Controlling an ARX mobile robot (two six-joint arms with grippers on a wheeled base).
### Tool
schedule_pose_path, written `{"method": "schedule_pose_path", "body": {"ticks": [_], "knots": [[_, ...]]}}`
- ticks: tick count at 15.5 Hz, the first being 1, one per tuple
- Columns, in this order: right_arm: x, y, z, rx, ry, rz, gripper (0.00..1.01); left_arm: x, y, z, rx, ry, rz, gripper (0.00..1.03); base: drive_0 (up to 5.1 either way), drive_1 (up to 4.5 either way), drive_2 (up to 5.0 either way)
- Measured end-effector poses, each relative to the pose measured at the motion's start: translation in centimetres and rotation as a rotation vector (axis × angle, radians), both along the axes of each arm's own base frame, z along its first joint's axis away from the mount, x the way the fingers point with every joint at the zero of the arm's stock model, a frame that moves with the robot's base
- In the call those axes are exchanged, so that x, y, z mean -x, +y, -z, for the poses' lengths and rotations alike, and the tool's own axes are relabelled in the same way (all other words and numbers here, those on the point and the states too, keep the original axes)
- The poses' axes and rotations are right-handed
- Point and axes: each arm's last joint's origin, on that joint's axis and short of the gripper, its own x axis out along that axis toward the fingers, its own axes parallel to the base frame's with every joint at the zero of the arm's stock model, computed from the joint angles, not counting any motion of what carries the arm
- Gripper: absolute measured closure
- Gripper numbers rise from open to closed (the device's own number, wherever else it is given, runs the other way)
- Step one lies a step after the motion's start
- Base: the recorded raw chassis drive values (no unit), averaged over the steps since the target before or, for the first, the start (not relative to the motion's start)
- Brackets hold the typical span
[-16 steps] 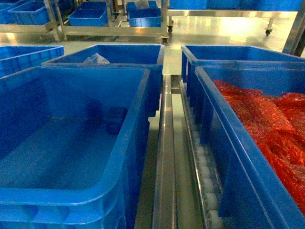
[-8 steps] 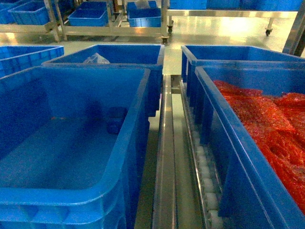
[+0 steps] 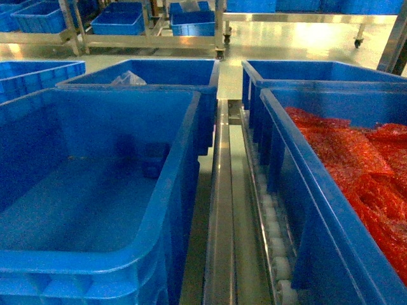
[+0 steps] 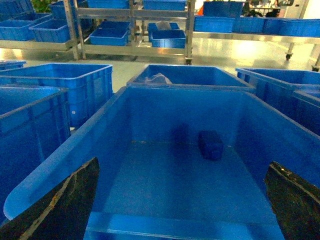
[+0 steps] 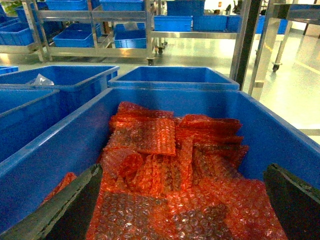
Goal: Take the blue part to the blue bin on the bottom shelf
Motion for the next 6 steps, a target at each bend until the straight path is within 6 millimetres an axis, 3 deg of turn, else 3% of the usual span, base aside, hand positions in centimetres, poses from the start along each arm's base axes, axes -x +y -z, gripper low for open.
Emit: {"method": "schedule_pose_path", "body": {"ticks": [6], "knots": [[0.0,0.0,0.0,0.0,0.0,0.0,0.03,0.0,0.0,0.0,0.0,0.0,0.0,0.05,0.0,0.0,0.0]]}}
